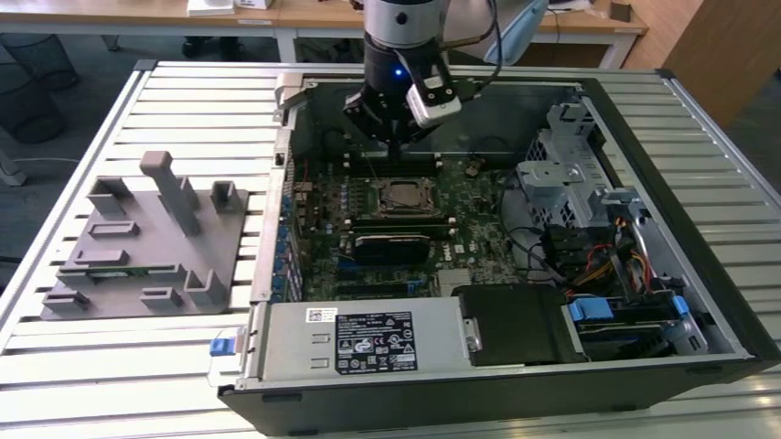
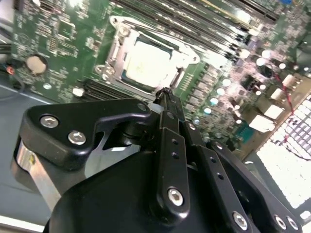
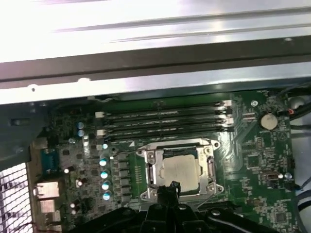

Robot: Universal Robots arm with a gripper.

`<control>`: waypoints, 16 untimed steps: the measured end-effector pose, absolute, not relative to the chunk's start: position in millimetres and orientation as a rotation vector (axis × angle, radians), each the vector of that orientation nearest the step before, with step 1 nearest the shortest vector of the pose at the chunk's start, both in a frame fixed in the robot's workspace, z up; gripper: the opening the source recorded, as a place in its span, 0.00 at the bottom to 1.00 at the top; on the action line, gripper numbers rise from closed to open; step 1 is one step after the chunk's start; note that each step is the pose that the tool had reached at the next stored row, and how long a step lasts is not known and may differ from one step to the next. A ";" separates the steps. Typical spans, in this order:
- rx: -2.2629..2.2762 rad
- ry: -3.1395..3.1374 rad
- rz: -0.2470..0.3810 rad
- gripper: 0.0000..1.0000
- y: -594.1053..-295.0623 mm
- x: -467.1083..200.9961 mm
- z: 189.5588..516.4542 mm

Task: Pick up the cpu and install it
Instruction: 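Install the first cpu locking lever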

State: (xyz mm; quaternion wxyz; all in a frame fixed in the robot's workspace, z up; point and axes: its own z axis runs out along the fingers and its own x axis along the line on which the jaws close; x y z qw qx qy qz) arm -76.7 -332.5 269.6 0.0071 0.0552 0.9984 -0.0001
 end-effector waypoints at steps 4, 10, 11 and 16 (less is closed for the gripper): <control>0.171 3.123 0.000 0.11 -332.5 -90.2 268.8; 0.170 3.123 0.000 0.11 -332.5 -95.6 268.5; 0.169 3.123 0.000 0.11 -332.6 -97.2 268.4; 0.148 3.124 0.000 0.11 -332.7 -108.7 267.3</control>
